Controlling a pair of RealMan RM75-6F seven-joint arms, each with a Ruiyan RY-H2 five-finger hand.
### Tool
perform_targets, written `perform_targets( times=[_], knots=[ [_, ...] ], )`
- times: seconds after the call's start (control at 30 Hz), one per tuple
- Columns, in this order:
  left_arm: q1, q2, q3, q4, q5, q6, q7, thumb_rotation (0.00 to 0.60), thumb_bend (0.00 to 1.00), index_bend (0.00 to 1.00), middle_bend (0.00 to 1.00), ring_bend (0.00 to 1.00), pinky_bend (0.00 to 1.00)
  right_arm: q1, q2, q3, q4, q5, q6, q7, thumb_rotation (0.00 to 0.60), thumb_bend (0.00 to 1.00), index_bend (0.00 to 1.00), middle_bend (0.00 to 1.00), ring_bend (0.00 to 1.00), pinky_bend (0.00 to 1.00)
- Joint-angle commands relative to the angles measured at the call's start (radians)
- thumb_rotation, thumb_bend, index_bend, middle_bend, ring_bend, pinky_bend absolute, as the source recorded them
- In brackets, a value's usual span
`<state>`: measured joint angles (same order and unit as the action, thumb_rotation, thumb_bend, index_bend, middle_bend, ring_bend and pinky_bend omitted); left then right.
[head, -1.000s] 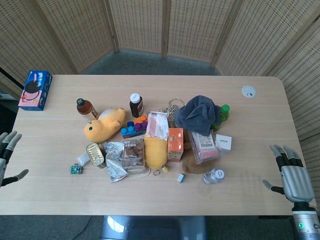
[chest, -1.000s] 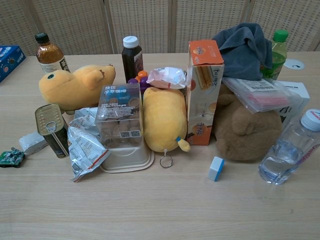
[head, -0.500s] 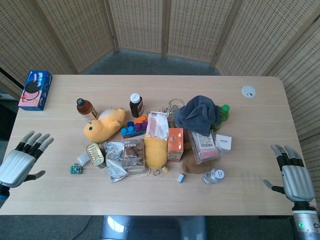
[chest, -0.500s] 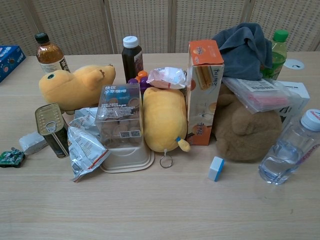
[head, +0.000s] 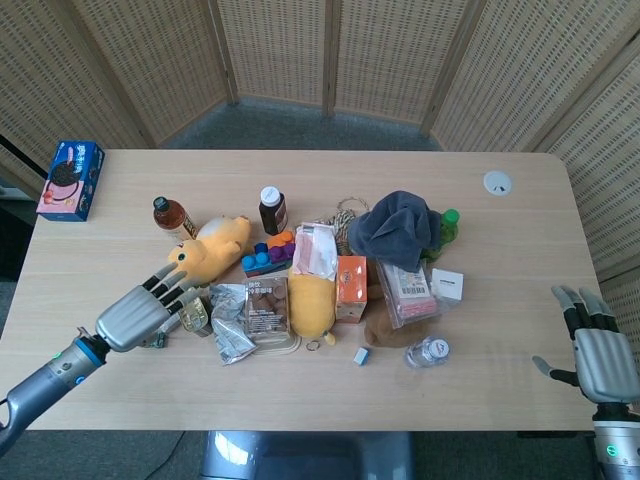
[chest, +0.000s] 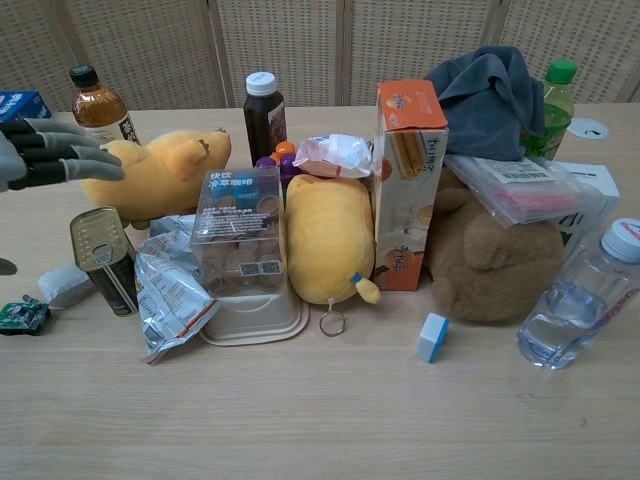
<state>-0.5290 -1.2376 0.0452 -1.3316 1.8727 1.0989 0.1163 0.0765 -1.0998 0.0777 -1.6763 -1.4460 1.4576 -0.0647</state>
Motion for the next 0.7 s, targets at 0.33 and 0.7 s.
perform_targets(
  times=[0.33, 0.7],
  knots=[
    [-0.043, -0.067, 0.021, 0.032, -0.047, -0.071, 0.057, 0.600, 0.00, 0.00, 0.00, 0.00, 0.00, -0.003, 0.015, 0.006, -0.004, 0.007, 0.002, 0.024, 0.600, 0.00, 0.00, 0.00, 0.00, 0.00],
    [-0.058, -0.139, 0.029, 0.107, -0.082, -0.080, 0.053, 0.600, 0.00, 0.00, 0.00, 0.00, 0.00, -0.002, 0.009, 0.004, -0.003, 0.006, 0.001, 0.013, 0.600, 0.00, 0.00, 0.00, 0.00, 0.00]
  ],
)
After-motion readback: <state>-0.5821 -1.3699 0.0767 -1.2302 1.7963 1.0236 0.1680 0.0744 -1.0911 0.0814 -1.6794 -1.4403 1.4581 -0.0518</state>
